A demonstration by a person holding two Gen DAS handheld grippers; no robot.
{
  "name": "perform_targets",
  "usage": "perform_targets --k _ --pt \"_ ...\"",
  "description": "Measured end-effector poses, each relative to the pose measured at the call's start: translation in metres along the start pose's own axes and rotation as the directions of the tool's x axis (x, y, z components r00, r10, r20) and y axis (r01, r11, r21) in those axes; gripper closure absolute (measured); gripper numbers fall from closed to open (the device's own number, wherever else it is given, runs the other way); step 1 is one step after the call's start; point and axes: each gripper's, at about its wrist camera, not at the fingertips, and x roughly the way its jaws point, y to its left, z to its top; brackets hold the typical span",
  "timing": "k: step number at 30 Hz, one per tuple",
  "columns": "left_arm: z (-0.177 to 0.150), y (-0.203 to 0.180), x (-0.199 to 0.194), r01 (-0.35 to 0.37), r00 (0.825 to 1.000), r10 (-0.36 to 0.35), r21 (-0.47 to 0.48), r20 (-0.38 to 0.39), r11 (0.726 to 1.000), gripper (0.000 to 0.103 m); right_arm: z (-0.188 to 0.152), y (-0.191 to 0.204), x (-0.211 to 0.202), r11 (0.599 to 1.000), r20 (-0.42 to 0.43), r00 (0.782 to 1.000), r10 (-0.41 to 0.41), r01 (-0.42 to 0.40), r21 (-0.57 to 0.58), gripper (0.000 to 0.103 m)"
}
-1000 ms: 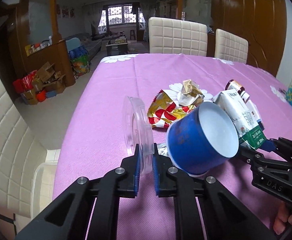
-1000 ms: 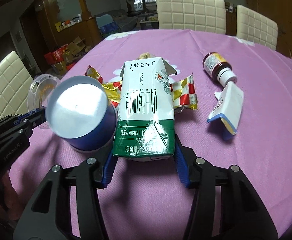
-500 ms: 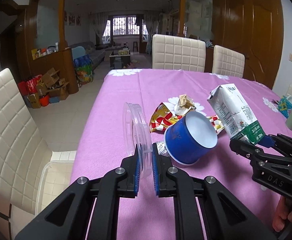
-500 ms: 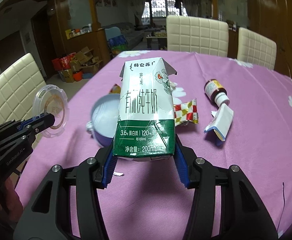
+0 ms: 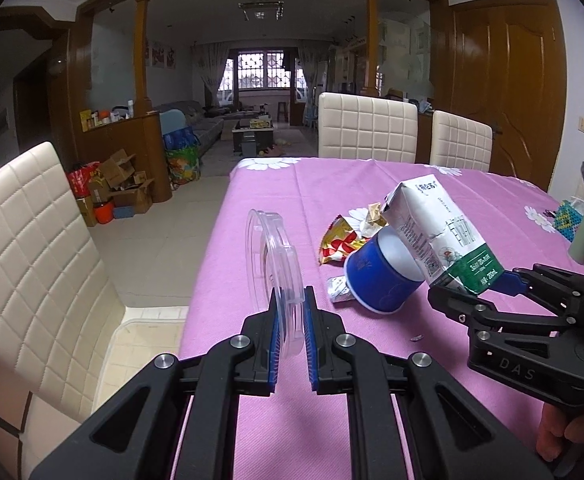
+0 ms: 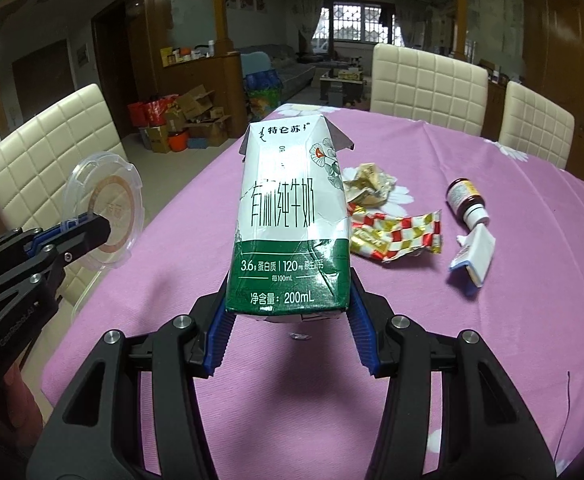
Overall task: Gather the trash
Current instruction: 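Lift the green-and-white milk carton with the right tool while the left tool holds the lid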
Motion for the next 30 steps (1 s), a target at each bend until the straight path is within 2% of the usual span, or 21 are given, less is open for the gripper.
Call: perform_targets --k 7,21,30 --pt "-0.003 0.007 -0.006 -0.029 1.0 0.028 -0.013 -0.006 1.0 0.092 -0.001 0.008 -0.003 1.0 0.008 1.0 0.02 -0.02 -0.014 0.05" --pt "-0.001 -0.009 -0.011 -0.024 1.0 0.024 0.024 0.009 0.999 0.092 -0.007 0.003 -0.015 1.0 0.029 0.999 0.029 -0.028 -0.011 0.05" --pt "-0.003 -0.008 -0.008 -0.023 1.0 0.023 0.015 -0.003 1.0 0.092 -0.008 0.003 -0.014 0.999 0.022 0.999 0.033 -0.033 -0.009 0.05"
